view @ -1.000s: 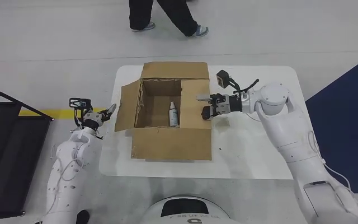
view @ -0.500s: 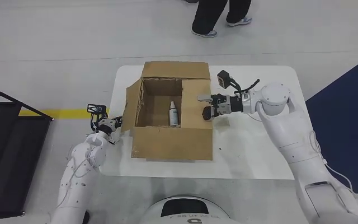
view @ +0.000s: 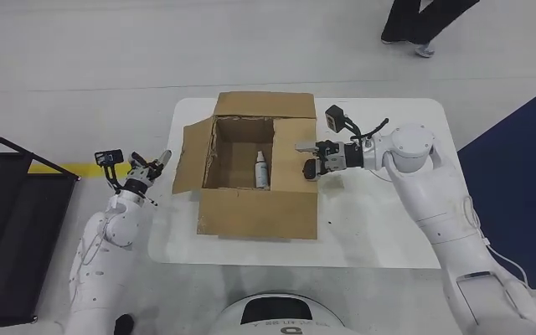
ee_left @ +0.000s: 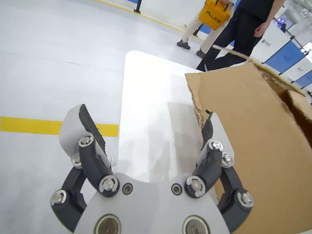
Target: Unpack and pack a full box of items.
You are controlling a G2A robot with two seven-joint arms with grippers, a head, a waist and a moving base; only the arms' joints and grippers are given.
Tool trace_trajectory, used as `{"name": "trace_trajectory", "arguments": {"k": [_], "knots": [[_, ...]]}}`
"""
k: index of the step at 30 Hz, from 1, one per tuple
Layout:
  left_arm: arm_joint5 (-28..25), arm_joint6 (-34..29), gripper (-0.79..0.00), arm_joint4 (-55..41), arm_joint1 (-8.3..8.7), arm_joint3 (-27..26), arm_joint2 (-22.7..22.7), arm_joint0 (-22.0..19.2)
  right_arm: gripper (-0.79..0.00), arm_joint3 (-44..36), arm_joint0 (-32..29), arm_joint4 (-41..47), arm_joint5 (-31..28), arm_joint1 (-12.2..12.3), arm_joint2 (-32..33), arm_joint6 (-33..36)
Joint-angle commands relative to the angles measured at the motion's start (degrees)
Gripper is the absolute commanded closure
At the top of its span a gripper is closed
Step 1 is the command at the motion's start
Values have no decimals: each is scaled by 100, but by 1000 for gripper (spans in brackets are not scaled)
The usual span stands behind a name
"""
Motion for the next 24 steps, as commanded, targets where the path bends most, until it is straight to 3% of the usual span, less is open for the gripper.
{"name": "trace_trajectory", "arguments": {"k": [1, 8, 16, 20, 24], "knots": [[-1, -70, -785, 70, 14, -53, -4, 5, -785, 0, 0, 0, 0, 0, 0, 0], [614, 29, -785, 1771, 62, 126, 355, 43, -785, 0, 0, 0, 0, 0, 0, 0], [389, 402, -785, 2331, 40, 221, 859, 43, -785, 0, 0, 0, 0, 0, 0, 0], [276, 482, -785, 1679, -4, 231, 898, 4, -785, 0, 0, 0, 0, 0, 0, 0], [-288, 319, -785, -178, -17, 453, 469, -73, -785, 0, 0, 0, 0, 0, 0, 0]]}}
